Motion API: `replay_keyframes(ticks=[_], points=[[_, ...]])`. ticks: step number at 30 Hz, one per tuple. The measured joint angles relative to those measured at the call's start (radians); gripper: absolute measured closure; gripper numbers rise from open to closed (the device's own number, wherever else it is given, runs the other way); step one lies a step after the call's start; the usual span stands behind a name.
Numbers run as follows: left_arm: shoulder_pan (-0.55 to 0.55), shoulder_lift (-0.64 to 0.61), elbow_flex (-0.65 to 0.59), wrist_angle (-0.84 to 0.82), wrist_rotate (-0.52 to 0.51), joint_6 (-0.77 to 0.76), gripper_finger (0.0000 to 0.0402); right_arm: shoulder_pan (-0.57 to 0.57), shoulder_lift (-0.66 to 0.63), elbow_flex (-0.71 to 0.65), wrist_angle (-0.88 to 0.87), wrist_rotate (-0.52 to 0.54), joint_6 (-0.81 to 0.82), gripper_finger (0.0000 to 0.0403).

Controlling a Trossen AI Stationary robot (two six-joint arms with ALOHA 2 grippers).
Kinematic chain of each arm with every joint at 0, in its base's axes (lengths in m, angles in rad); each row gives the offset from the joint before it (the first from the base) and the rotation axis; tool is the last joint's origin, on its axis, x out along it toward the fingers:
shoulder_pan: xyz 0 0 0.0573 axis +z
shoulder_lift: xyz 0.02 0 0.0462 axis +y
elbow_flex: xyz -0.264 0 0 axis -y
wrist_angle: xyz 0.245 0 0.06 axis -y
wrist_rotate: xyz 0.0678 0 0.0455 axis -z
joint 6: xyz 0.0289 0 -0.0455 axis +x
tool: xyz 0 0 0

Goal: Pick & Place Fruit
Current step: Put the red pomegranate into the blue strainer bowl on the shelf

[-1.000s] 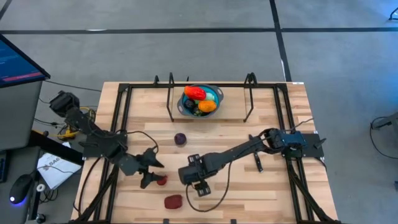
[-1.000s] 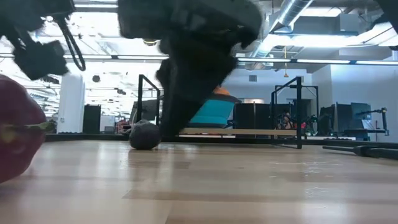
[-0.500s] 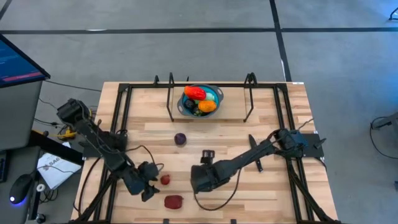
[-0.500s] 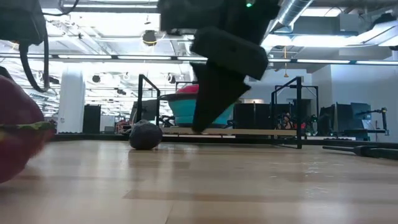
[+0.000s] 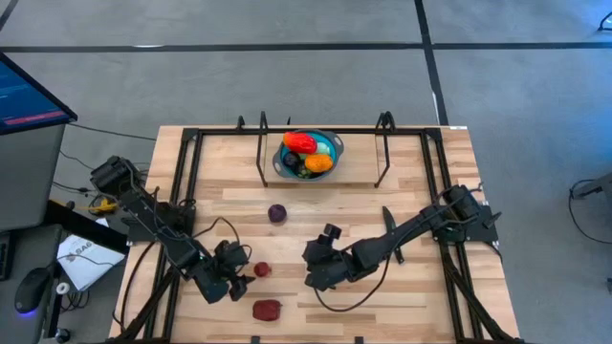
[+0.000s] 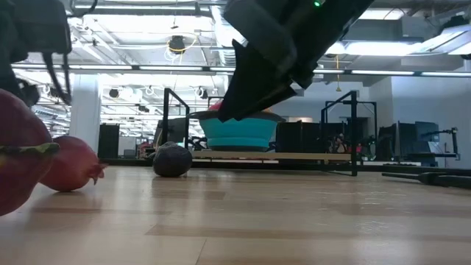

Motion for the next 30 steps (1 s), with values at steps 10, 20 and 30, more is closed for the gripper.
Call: replay_keyframes(ticks=[10,20,30], points=[[0.064,0.000,0.000,0.041,-0.016,0.462,0.0116,-0.005,0.002,0.000,0.041,-0.001,-0.020,0.0213],[0.150,0.000,-0.110,0.291,0.093,0.718,0.0116,-0.006,0.003,0.000,0.059,-0.004,-0.024,0.0215],[0.155,0.000,-0.193,0.471,0.144,0.871,0.0116,-0.006,0.003,0.000,0.060,-0.004,-0.024,0.0223]])
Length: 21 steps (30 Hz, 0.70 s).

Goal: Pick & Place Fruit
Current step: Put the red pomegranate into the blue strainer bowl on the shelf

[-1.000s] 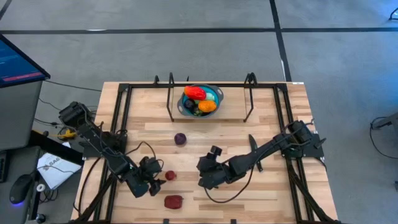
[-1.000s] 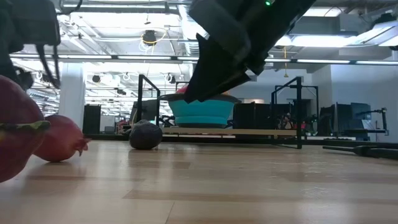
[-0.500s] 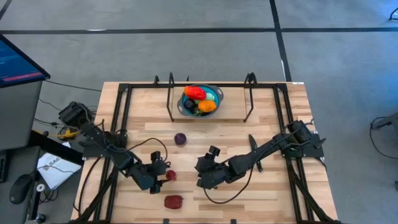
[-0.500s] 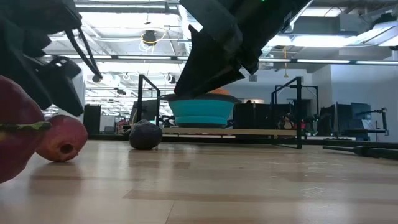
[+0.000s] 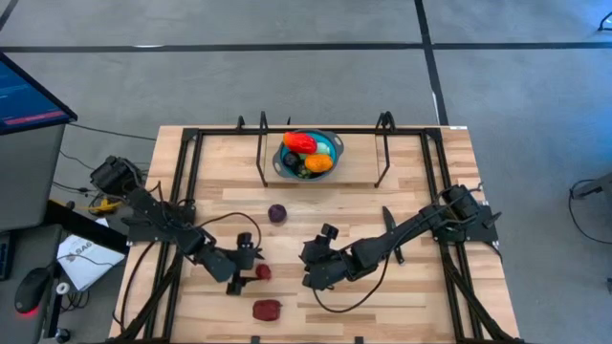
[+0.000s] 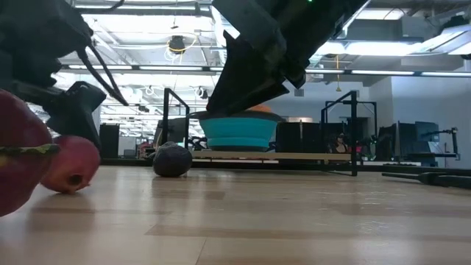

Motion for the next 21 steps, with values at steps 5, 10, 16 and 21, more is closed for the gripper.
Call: replay_keyframes(ticks=[5,10,16,21], points=[[0.025,0.000,-0.036,0.053,0.005,0.000,0.0116,0.000,0.000,0.000,0.012,0.000,0.000,0.0222],[0.046,-0.001,-0.073,0.144,0.035,0.035,0.0116,-0.002,0.000,0.000,0.020,0.000,0.000,0.0225],[0.076,-0.001,-0.075,0.197,0.071,0.111,0.0116,-0.009,0.000,0.000,0.024,-0.001,0.000,0.0227],[0.119,0.028,-0.074,0.230,0.112,0.136,0.0116,-0.014,0.000,0.001,0.024,-0.002,0.000,0.0225]])
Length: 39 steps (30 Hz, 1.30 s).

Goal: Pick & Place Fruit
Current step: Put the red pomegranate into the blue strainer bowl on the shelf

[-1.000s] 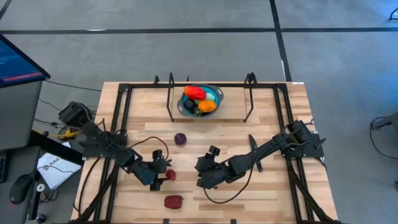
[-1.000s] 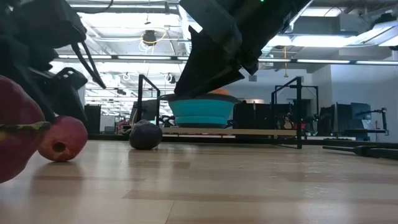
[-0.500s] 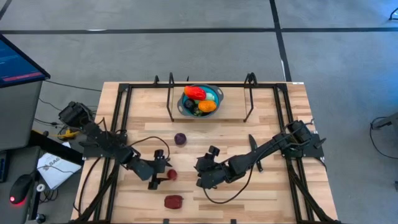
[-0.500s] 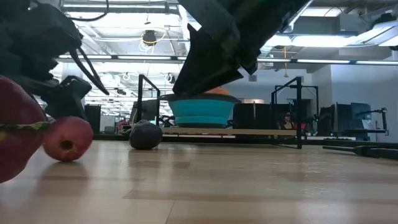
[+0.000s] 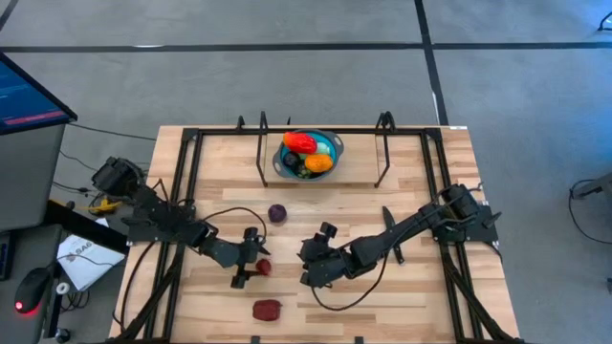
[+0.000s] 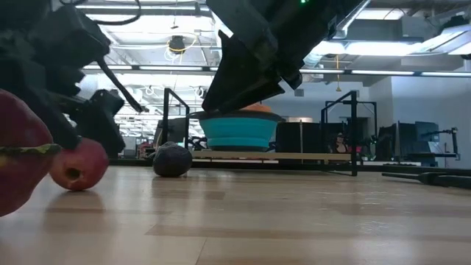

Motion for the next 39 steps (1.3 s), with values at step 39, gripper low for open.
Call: replay_keyframes(ticks=[39], points=[[0.203,-0.292,0.000,0.111,0.213,-0.171,0.0204,0.132,-0.083,-0.051,-0.057,0.392,0.001,0.0227]])
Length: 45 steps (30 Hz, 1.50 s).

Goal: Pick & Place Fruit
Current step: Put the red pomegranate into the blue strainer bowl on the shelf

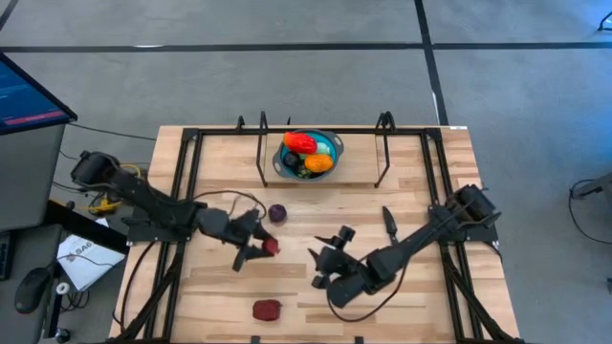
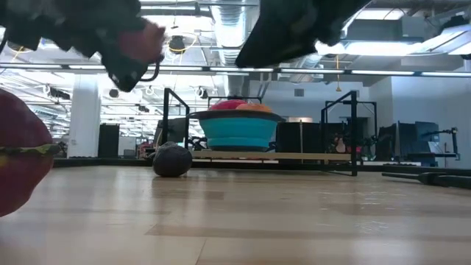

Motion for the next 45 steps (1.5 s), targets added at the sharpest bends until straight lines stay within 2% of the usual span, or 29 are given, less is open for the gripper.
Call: replay_keyframes(ticks=[2,7,10,15,19,22,25,27,30,33,37,45], points=[[0.015,-0.020,0.000,0.030,-0.001,-0.026,0.0209,0.016,-0.002,0.000,-0.001,0.031,-0.006,0.0232],[0.027,-0.040,0.000,0.086,-0.001,-0.048,0.0194,-0.006,-0.001,0.000,0.040,-0.024,-0.202,0.0243],[0.027,-0.039,0.000,0.093,-0.001,-0.048,0.0185,-0.023,-0.001,0.017,0.052,-0.022,-0.221,0.0253],[0.027,-0.039,0.000,0.104,0.000,-0.049,0.0191,-0.022,-0.054,0.050,0.057,-0.025,-0.383,0.0263],[0.027,-0.039,0.000,0.105,0.000,-0.049,0.0197,-0.007,-0.147,0.047,-0.001,-0.026,-0.421,0.0251],[0.027,-0.039,0.000,0.106,0.000,-0.048,0.0194,-0.004,-0.220,-0.036,-0.031,-0.032,-0.391,0.0225],[0.027,-0.039,0.000,0.111,0.000,-0.048,0.0188,-0.013,-0.274,-0.185,0.109,-0.054,-0.355,0.0192],[0.027,-0.039,0.000,0.111,0.000,-0.048,0.0187,-0.030,-0.288,-0.267,0.325,-0.093,-0.395,0.0169],[0.027,-0.039,0.000,0.113,0.000,-0.048,0.0189,-0.058,-0.271,-0.336,0.655,-0.187,-0.576,0.0144],[0.027,-0.039,0.000,0.121,0.000,-0.048,0.0192,-0.085,-0.213,-0.333,0.840,-0.267,-0.788,0.0131],[0.027,-0.039,0.000,0.128,0.000,-0.068,0.0190,-0.112,-0.148,-0.257,0.919,-0.272,-0.995,0.0119],[0.027,-0.039,0.000,0.135,0.001,-0.081,0.0192,-0.126,-0.035,-0.074,0.843,-0.307,-1.245,0.0067]])
